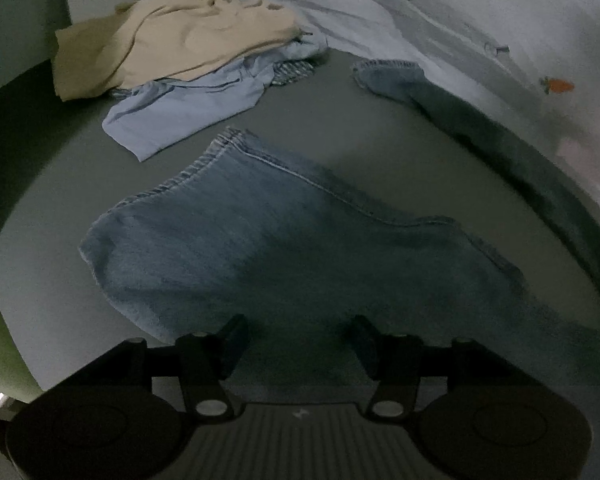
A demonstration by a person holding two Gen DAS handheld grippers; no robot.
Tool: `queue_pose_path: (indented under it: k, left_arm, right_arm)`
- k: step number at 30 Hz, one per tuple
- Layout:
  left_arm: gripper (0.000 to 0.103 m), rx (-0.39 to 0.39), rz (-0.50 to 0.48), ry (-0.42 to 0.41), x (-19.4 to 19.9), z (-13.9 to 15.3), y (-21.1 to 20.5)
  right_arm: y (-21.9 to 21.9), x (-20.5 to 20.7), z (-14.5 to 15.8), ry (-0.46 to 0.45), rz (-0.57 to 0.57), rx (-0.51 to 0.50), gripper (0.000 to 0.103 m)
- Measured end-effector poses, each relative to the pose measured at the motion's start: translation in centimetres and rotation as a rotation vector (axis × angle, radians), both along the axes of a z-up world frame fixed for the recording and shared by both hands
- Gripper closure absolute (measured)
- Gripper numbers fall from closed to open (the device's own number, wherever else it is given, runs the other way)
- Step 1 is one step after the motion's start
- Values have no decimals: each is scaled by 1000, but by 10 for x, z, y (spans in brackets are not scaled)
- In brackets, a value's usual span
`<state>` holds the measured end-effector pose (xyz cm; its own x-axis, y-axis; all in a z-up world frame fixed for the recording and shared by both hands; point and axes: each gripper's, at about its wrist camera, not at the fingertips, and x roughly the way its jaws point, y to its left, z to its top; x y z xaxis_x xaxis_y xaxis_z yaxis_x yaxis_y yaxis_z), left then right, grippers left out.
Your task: Fold clothes
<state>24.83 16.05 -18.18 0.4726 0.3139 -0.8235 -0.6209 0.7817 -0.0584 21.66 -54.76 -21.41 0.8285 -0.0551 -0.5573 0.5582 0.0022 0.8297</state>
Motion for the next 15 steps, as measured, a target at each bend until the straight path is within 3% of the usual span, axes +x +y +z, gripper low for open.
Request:
queue_pose_path:
  k: [5,8,9,11,12,15]
  left_arm:
    - [43,-28,15,64,1,-19,5]
    - [37,10,-17,80,1,-25,2]
    - [34,25,-30,92,3,-25,1]
    - [17,19,-33,114,7,-28,4]
    - [15,5,-25,120,9,-30,7]
    - [6,-7,-12,132,16,-32,6]
  right_arm:
    - [8,10,10,192,131,-318,86]
    - [13,16,17,307,210,-509,80]
    - [15,18,19,346,236,-573,74]
    - [18,22,23,423,288,-700,59]
    - [20,24,25,461,315,-764,50]
    - [40,29,38,543,403,-965,39]
